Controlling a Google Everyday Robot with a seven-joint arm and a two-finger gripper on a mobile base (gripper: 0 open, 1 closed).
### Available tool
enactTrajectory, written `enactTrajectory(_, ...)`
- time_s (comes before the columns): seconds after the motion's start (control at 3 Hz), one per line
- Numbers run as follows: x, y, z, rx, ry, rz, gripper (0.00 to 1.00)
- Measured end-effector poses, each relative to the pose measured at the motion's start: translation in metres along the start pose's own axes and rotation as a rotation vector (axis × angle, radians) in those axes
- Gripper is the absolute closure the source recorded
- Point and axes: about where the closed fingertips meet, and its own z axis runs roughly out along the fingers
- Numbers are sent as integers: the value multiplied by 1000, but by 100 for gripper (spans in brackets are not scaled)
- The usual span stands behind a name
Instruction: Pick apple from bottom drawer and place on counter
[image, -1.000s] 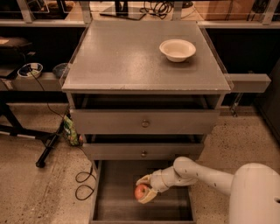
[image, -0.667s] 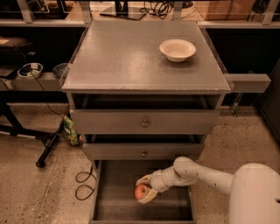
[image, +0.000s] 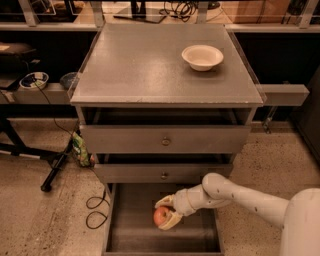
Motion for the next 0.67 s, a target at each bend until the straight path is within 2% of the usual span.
enactTrajectory(0.67, -63, 14, -44, 41, -19, -102, 100)
